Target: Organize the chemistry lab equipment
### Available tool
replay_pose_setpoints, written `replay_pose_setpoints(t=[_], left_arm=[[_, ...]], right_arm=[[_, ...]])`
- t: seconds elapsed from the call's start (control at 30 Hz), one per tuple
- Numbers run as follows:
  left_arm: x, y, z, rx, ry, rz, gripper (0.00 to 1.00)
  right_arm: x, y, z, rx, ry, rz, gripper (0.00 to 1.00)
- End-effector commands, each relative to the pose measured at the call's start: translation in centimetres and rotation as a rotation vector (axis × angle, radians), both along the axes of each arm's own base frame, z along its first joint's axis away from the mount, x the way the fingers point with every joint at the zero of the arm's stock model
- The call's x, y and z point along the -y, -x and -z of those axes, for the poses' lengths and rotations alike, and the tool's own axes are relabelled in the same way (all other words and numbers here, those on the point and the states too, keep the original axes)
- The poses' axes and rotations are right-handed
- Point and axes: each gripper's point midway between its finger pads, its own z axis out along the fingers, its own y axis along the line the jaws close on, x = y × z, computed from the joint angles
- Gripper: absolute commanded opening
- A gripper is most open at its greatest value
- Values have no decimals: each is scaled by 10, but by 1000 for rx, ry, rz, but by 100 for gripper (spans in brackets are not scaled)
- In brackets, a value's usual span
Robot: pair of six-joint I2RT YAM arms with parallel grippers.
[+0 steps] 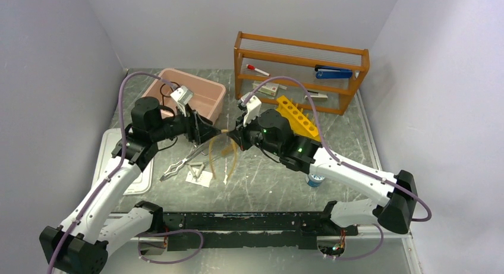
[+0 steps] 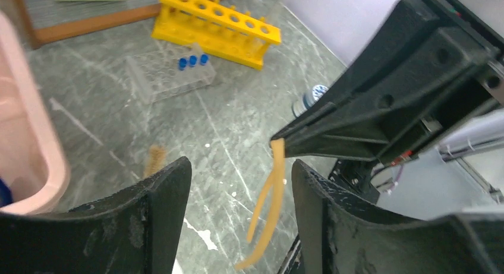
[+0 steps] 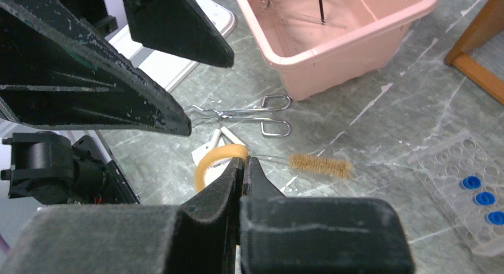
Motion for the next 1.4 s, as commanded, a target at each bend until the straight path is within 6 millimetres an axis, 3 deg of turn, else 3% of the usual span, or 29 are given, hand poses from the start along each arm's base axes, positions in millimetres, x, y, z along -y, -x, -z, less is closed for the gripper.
replay_pose_setpoints(t=[0.0,0.23,0.33,0.43,0.6,0.67,0.73,0.77,0.87,0.93,1.03,1.1,1.37], left_arm=[[13,20,-16,96,53,176,63],[19,34,-8,52,76,270,63],[21,35,-4,33,92,285,58],[24,34,-6,24,104,300,47],[27,31,-15,42,130,314,42],[28,31,-18,54,134,325,34],[28,33,-20,72,131,336,10],[27,34,-21,82,125,337,5],[24,32,-22,120,102,303,5],[20,24,-24,146,90,244,5],[9,5,-22,143,47,97,5],[1,-9,-24,157,17,6,5],[-49,-73,-50,207,-158,-391,5]], right_arm=[[4,3,-25,50,-27,-24,0],[9,-1,-37,64,-70,17,0],[9,0,-41,69,-93,11,0],[5,4,-41,67,-99,-16,0],[0,8,-37,63,-89,-58,0],[-1,7,-35,59,-82,-60,0],[-2,7,-34,57,-80,-63,0],[-3,7,-34,57,-82,-63,0],[-5,12,-36,51,-101,-89,0],[-4,11,-37,40,-106,-76,0],[1,5,-38,28,-106,-20,26],[6,2,-41,30,-108,14,37],[30,-4,-51,54,-123,119,48]])
